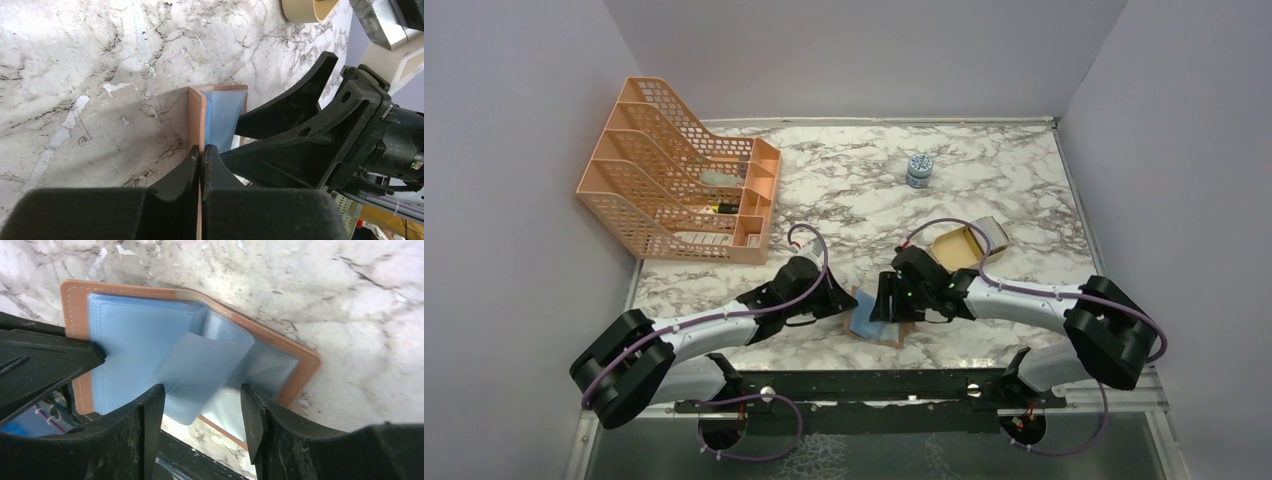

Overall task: Put the credit cards into the card holder
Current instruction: Open the card holder at the center of the board.

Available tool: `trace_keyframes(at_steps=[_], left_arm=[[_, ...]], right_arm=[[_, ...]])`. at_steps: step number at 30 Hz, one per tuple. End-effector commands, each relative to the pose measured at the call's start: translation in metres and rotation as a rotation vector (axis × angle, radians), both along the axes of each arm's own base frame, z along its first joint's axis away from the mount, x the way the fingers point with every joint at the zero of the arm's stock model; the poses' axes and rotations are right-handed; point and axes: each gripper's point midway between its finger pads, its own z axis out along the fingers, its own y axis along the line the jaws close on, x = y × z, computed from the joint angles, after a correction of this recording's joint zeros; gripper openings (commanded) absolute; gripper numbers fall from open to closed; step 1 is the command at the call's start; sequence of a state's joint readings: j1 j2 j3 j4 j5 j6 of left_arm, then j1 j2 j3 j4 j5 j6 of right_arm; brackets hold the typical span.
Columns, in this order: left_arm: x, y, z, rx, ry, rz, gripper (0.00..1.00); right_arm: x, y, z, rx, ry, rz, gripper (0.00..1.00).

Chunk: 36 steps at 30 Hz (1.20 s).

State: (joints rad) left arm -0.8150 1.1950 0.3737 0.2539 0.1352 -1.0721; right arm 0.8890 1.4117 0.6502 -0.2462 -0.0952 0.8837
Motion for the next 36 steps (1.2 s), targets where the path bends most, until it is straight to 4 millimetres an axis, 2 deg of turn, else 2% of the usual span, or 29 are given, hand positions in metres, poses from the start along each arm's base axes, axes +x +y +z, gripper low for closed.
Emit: trace_keyframes(at_steps=[1, 5, 8, 10, 13, 17, 21, 25, 31, 36], left_arm=[[0.0, -0.001, 0.011, -0.032, -0.023, 0.001, 0.0], [0.0, 0.001, 0.011, -0.03, -0.027, 0.009, 0.0], [0.0, 0.001, 0.012, -0.033, -0.028, 0.01, 0.0], [0.001, 0.0, 0.014, -0.036, -0.032, 0.009, 0.0], [0.001, 0.0, 0.012, -0.034, -0.03, 0.012, 0.0], [0.001, 0.001, 0.009, -0.029, -0.022, 0.013, 0.0], [0.0, 0.001, 0.007, -0.027, -0.013, 0.016, 0.0], [0.001, 0.0, 0.009, -0.032, -0.017, 0.015, 0.0], [0.001, -0.001, 0.009, -0.032, -0.013, 0.015, 0.0], [0.002, 0.001, 0.006, -0.02, -0.007, 0.022, 0.0]], right_arm=[[0.0, -0.044, -0.007, -0.201, -0.025, -0.075, 0.58], [0.001, -0.064, 0.01, -0.252, -0.062, -0.12, 0.58], [0.005, -0.065, 0.032, -0.226, -0.104, -0.139, 0.58], [0.009, -0.054, 0.05, -0.151, -0.136, -0.127, 0.58], [0.011, -0.026, 0.075, 0.014, -0.187, -0.056, 0.57], [0.011, -0.003, 0.088, 0.153, -0.192, -0.04, 0.54], [0.011, 0.015, 0.083, 0.202, -0.161, -0.009, 0.53], [0.012, 0.028, 0.07, 0.199, -0.116, 0.02, 0.55], [0.012, 0.035, 0.046, 0.165, -0.065, 0.035, 0.6], [0.014, 0.035, 0.031, 0.144, -0.054, 0.036, 0.57]])
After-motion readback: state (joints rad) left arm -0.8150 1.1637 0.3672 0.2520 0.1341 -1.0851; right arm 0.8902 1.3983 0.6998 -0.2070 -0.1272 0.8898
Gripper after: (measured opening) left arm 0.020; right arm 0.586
